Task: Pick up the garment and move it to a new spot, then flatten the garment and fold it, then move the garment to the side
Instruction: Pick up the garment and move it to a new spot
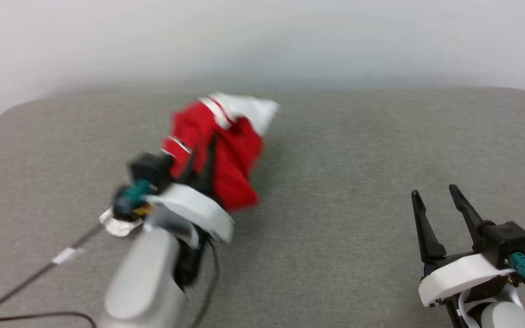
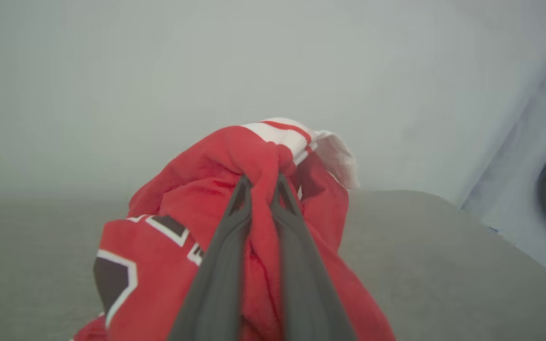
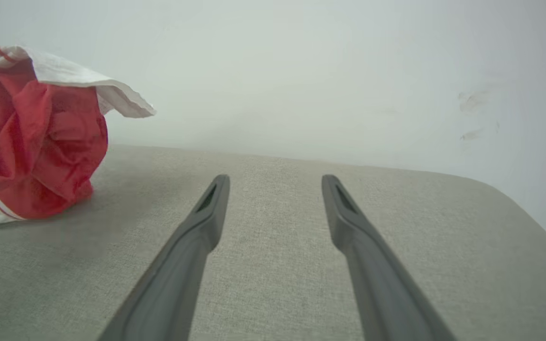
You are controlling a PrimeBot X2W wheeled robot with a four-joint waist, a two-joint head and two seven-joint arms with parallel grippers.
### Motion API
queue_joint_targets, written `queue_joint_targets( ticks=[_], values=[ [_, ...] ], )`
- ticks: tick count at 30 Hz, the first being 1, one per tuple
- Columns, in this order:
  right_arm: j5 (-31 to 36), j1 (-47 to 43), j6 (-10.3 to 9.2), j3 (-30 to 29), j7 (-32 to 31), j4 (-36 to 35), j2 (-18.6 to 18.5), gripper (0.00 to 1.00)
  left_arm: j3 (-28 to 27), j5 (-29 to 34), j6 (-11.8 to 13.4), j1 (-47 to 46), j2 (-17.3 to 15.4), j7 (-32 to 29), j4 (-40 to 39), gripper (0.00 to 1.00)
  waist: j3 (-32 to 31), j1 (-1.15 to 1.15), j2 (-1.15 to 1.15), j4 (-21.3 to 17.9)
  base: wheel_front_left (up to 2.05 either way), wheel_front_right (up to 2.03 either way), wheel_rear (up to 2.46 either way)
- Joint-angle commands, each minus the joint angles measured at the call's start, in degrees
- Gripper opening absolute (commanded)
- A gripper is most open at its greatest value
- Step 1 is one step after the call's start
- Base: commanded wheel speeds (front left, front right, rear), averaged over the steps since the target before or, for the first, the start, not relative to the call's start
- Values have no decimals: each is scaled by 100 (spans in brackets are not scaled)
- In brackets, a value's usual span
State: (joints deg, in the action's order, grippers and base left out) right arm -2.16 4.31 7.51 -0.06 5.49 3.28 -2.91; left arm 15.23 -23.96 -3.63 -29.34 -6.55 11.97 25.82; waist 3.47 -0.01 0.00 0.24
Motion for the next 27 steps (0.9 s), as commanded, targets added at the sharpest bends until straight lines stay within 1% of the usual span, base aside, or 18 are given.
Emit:
queue_joint_targets(
  ticks=[1,4,9,10,12,13,16,20,23,27],
  values=[
    [-62,-90,-4,1,-37,-24,3,100,200,-31,-72,225,90,-59,32,0,36,1,0,-317,0,0,0],
    [-94,-84,-4,25,-31,-37,4,100,724,-90,-188,581,260,-167,238,0,127,1,0,-514,0,0,0],
    [-137,-24,-4,3,10,-35,4,100,1777,-223,-323,1044,353,-481,663,0,283,1,0,-646,0,0,0],
    [-138,-16,-4,9,15,-20,4,100,1941,-339,-333,1110,352,-534,707,11,297,1,0,-652,0,0,0],
    [-150,-22,-4,-13,26,-3,3,100,2269,-443,-354,1163,371,-561,729,62,308,1,0,-625,0,0,0],
    [-150,-27,-5,-38,27,9,2,100,2431,-485,-362,1168,372,-542,722,100,307,1,0,-588,0,0,0],
    [-170,-9,-4,-37,42,54,6,100,2648,-526,-354,1064,359,-265,638,100,266,1,0,-499,0,0,0],
    [-160,-66,-5,-121,47,87,3,100,2618,-363,-130,890,365,157,310,100,129,1,0,-324,0,0,0],
    [-146,-122,-5,-181,22,101,3,100,2394,-279,81,834,333,286,-100,100,15,1,0,-200,0,0,0],
    [-138,-211,-5,-253,-29,58,3,100,1915,-222,394,930,146,322,-569,100,-93,1,0,-67,0,0,0]
  ],
)
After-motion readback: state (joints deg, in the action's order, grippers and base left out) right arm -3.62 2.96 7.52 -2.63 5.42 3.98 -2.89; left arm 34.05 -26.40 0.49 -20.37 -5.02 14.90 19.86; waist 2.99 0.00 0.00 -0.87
